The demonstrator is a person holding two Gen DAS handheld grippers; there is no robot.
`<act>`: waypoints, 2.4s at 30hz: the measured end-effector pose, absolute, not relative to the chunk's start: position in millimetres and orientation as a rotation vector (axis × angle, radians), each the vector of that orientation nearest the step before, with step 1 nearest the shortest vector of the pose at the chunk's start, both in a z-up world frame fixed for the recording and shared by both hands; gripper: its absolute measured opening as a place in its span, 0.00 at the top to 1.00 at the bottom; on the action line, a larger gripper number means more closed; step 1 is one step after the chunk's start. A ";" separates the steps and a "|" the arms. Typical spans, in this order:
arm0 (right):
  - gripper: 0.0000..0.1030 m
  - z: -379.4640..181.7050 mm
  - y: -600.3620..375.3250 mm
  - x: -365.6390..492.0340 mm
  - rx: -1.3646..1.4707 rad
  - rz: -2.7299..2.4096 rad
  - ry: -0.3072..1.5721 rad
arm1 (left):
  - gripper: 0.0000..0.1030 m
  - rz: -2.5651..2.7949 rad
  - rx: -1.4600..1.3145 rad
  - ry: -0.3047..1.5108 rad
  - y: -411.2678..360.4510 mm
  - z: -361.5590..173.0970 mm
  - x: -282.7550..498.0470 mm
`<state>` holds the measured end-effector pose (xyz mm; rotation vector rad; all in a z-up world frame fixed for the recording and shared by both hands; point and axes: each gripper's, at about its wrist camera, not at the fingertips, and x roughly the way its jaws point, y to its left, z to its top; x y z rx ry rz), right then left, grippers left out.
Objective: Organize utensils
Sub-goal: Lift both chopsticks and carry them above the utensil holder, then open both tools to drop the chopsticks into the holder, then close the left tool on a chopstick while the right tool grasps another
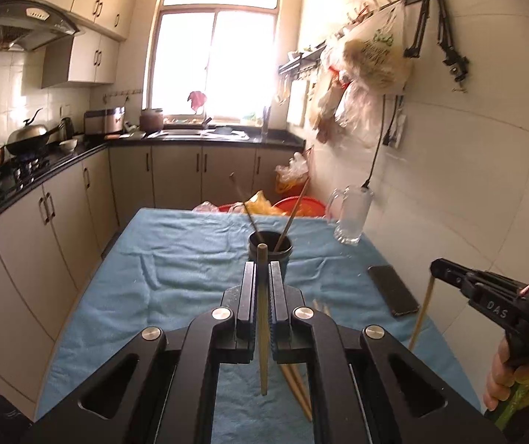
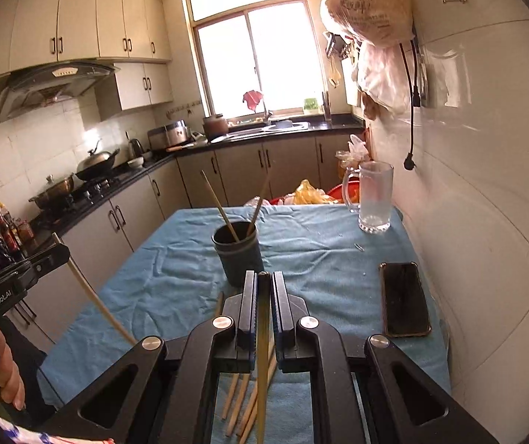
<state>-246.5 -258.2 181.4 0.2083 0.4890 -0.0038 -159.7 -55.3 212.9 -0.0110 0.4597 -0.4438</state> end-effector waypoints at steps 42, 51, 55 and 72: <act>0.93 199.6 -276.7 38.3 0.317 -0.039 0.539 | 0.95 -0.440 -0.062 0.613 -146.9 221.4 111.1; 0.75 195.4 -293.5 39.7 0.353 -0.066 0.548 | 0.78 -0.407 -0.091 0.577 -126.0 225.0 98.7; 0.74 207.9 -298.0 13.6 0.364 -0.067 0.520 | 0.75 -0.406 -0.122 0.552 -106.3 234.0 79.1; 0.85 28.9 -297.1 -107.6 0.365 0.042 0.943 | 0.63 -0.418 -0.076 0.807 -82.3 97.7 -0.7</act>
